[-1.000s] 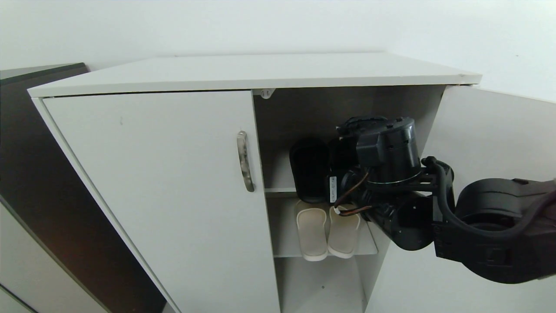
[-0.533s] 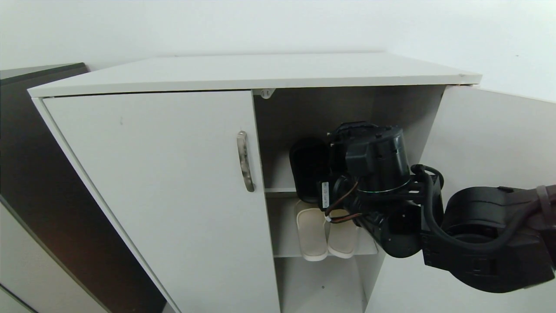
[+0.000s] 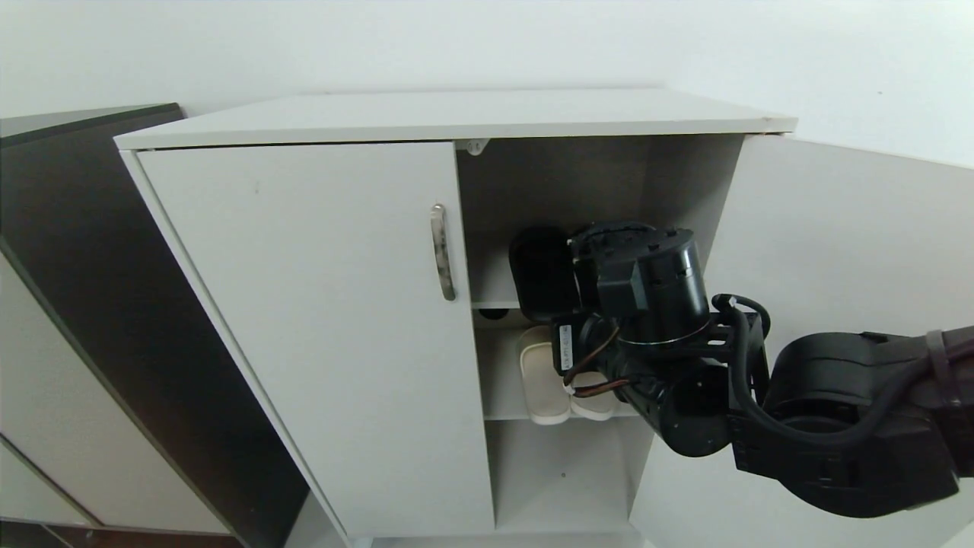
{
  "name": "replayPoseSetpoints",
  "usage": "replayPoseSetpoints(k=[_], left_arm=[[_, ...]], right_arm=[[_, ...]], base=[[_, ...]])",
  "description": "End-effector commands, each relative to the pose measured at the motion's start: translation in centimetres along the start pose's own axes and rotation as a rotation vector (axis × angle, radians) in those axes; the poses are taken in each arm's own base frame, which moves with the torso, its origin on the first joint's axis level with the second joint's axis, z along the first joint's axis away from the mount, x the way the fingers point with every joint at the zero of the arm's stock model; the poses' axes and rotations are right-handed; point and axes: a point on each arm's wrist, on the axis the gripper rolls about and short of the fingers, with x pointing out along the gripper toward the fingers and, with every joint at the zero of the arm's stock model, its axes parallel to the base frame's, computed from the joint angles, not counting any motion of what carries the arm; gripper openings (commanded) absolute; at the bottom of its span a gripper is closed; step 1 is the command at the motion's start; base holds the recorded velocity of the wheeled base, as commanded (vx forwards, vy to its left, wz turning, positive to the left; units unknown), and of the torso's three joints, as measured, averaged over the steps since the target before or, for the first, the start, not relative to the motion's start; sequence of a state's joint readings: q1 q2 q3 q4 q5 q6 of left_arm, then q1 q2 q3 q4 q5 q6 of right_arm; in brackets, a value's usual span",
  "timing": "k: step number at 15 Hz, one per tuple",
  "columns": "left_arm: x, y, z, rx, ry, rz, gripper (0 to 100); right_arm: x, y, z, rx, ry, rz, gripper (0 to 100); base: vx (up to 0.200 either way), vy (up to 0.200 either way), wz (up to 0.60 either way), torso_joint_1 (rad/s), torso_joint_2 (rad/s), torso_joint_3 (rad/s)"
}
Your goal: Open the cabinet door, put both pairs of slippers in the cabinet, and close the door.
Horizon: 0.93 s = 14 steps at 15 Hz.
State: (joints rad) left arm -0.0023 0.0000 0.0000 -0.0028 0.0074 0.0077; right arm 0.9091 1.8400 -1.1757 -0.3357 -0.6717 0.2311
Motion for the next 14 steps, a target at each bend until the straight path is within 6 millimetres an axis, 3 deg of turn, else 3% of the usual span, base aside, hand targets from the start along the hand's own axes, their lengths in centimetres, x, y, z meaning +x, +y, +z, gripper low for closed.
replayPoseSetpoints(k=[1, 14], left_arm=[[0.01, 0.0, 0.01, 0.0, 0.001, 0.001, 0], [0.01, 0.0, 0.01, -0.003, 0.001, -0.001, 0]], right_arm=[[0.09, 0.03, -0.27, -0.007, 0.007, -0.001, 0], [0.03, -0.25, -0.63, -0.004, 0.004, -0.004, 0]], base=[[-0.2, 0.0, 0.0, 0.002, 0.0, 0.002], [-0.2, 0.0, 0.0, 0.002, 0.0, 0.003]])
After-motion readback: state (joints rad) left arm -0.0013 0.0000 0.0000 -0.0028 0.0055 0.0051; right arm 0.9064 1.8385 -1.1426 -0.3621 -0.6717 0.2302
